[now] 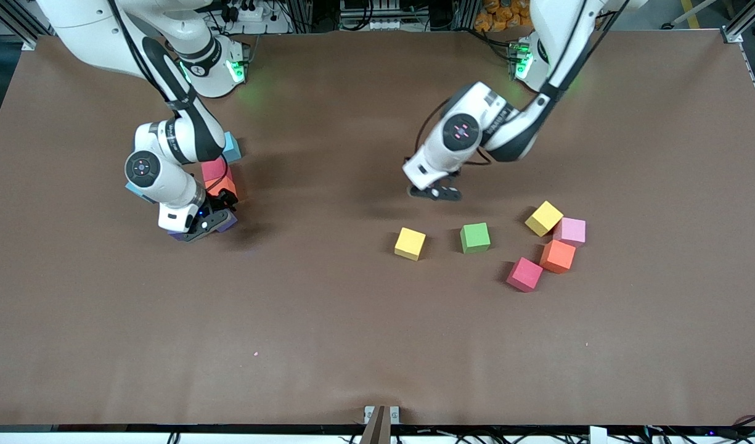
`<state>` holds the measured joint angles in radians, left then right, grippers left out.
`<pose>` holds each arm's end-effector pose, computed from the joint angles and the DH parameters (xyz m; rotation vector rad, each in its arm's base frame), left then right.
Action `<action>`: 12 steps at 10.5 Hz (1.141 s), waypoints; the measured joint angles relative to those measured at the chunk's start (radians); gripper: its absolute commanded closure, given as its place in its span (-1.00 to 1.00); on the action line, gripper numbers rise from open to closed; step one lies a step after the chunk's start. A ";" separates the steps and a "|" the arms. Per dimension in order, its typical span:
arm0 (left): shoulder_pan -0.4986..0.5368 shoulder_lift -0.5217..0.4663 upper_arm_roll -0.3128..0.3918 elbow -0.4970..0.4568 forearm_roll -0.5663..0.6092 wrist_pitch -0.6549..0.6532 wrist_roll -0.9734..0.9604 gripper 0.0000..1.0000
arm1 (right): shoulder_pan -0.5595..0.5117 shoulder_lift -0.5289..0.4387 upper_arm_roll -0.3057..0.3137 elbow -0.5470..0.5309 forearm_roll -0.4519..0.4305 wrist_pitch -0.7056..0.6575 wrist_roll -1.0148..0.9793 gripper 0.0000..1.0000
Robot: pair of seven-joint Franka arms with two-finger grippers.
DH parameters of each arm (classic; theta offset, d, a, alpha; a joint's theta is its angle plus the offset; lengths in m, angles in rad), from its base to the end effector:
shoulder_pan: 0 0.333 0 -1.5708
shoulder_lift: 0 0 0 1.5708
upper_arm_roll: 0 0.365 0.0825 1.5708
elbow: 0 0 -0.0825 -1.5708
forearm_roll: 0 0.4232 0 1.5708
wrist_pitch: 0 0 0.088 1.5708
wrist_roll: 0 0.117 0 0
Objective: Form number 2 with 11 blocks
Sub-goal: 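Set lilac cube mid-table with the left gripper while the right gripper lifts purple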
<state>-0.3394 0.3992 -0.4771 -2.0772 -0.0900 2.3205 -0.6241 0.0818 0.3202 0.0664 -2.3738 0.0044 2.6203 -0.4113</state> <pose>0.4248 -0.4474 0.2527 3.0085 -0.1579 -0.3764 0.5240 0.0795 0.1849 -2.9893 -0.8483 0.1079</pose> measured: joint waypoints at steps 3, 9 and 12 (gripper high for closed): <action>-0.112 0.022 -0.013 0.009 0.000 0.004 -0.139 0.67 | 0.003 0.000 0.001 -0.001 0.000 0.000 -0.003 -0.30; -0.193 0.075 -0.013 0.020 0.000 0.033 -0.263 0.63 | 0.021 -0.003 0.004 0.036 -0.001 0.003 -0.006 0.05; -0.231 0.103 -0.011 0.014 0.000 0.088 -0.277 0.49 | 0.032 -0.005 0.006 0.159 -0.001 -0.175 -0.006 0.05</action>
<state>-0.5700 0.5018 -0.4886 -2.0627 -0.0900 2.4085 -0.9012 0.1138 0.3154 0.0726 -2.2145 0.0031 2.4456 -0.4176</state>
